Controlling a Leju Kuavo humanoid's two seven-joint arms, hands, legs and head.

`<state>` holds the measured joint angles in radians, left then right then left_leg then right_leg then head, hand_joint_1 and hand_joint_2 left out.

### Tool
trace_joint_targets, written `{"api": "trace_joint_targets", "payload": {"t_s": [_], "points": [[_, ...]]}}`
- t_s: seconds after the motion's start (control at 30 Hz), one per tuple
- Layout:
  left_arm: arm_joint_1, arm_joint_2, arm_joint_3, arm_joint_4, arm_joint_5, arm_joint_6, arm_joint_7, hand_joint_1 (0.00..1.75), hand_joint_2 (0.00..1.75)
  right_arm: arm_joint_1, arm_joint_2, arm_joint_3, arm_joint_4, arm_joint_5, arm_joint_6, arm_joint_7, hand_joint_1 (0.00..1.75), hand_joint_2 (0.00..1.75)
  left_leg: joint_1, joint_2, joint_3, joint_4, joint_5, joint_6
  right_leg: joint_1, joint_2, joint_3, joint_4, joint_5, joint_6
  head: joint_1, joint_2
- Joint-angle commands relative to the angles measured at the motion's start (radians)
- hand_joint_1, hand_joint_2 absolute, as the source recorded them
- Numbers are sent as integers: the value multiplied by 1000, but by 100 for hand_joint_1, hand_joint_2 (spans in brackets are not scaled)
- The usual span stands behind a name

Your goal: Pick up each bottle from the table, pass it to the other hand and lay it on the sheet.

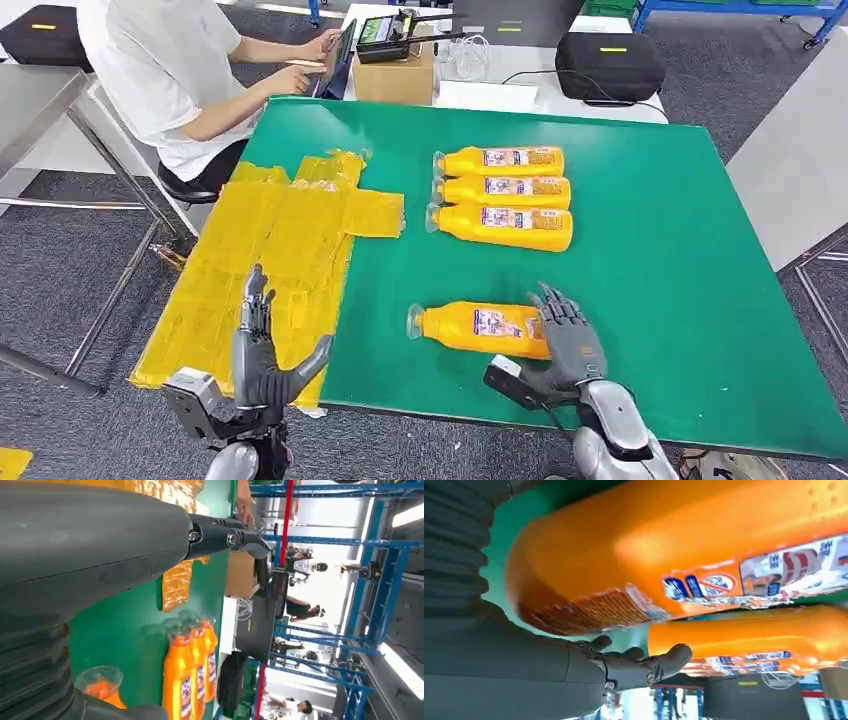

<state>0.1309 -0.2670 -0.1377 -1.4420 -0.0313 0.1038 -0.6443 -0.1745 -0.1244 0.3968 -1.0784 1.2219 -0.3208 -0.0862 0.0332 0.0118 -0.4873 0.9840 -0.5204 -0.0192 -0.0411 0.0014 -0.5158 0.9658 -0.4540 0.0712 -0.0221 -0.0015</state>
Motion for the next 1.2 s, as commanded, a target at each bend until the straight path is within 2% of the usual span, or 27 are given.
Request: {"api": "trace_joint_targets", "payload": {"t_s": [0.03,0.13,0.17,0.2,0.23,0.27,0.4,0.43,0.47,0.6,0.63,0.7,0.8,0.87,0.9,1.03,1.07,1.13,1.2], "points": [[-41,16,-11,61,5,-1,5,0,175,-109,26,70,183,0,1,-19,0,175,0,0,4,-4,0,3,2,1,3,-4,1,-6,0,0],[-39,17,-8,58,5,1,5,0,175,-125,24,98,198,-4,34,-20,0,175,0,1,4,-2,0,2,1,1,3,-2,0,-4,0,0],[-41,16,-7,59,5,1,4,0,175,-128,16,106,202,-13,50,-22,10,175,1,0,5,-4,0,3,2,1,4,-4,1,-5,0,0],[-41,16,-7,59,5,1,4,0,175,-128,14,105,202,-15,50,-23,10,175,0,0,3,-2,0,2,1,1,3,-2,0,-4,0,0],[-43,17,-8,61,6,1,3,0,175,-131,8,107,209,-24,61,-27,154,175,1,0,4,-4,0,3,2,1,4,-4,1,-5,0,0],[-43,17,-7,60,6,1,2,0,175,-135,3,111,216,-30,72,-29,164,175,0,0,3,-2,0,2,1,0,3,-2,0,-4,0,0],[-44,18,-6,61,7,1,2,0,175,-143,-13,124,236,-71,134,-25,169,175,0,-1,3,-2,0,2,1,0,3,-2,0,-3,0,0],[-44,19,-5,63,7,1,2,0,175,-156,-22,141,257,-79,195,-15,159,175,0,-1,5,-3,1,3,1,-1,4,-3,1,-5,0,0],[-46,20,-4,67,7,3,2,0,175,-169,-36,160,272,-92,223,-17,157,175,0,-1,5,-2,0,2,1,0,4,-2,0,-3,0,0],[-47,20,-3,67,7,3,2,0,175,-170,-38,159,273,-94,223,-18,157,175,0,-1,11,-2,0,2,1,-1,10,-3,0,-3,0,0],[-47,20,-3,69,7,3,2,0,175,-175,-38,162,282,-101,234,-12,175,175,1,-2,12,-4,2,3,2,-2,11,-6,2,-5,0,0],[-51,21,-3,74,7,5,1,0,175,-213,-44,197,327,-126,294,-3,175,175,1,-2,12,-3,2,3,2,-1,11,-5,2,-5,0,0],[-58,17,2,82,8,6,0,0,175,-257,-19,212,396,-166,293,-7,175,175,1,0,14,-2,1,2,2,1,12,-4,1,-4,0,0],[-62,18,0,88,8,7,-2,0,175,-262,-6,206,410,-230,292,-48,175,175,0,2,17,-2,0,2,1,2,14,-3,1,-3,0,0],[-62,19,-1,85,9,6,-5,0,175,-248,0,187,390,-278,268,-88,175,175,1,1,16,-3,2,3,2,1,14,-5,3,-5,0,0],[-58,20,-2,79,11,6,-6,0,175,-223,-1,175,346,-318,260,-103,175,175,1,0,16,-3,3,3,2,0,15,-5,3,-5,0,0],[-56,23,-4,75,13,5,-8,0,175,-197,5,153,304,-374,245,-155,175,175,1,1,19,-2,1,2,2,1,17,-4,2,-4,0,0],[-52,25,-10,67,25,-5,-13,0,175,-126,24,104,171,-489,219,-258,175,175,1,0,19,-2,1,2,2,1,18,-4,1,-4,1,0],[-40,24,-18,58,24,-2,-12,0,175,-42,63,69,-18,-540,159,-286,175,175,1,0,20,-3,1,2,2,0,18,-4,1,-5,0,0]]}}
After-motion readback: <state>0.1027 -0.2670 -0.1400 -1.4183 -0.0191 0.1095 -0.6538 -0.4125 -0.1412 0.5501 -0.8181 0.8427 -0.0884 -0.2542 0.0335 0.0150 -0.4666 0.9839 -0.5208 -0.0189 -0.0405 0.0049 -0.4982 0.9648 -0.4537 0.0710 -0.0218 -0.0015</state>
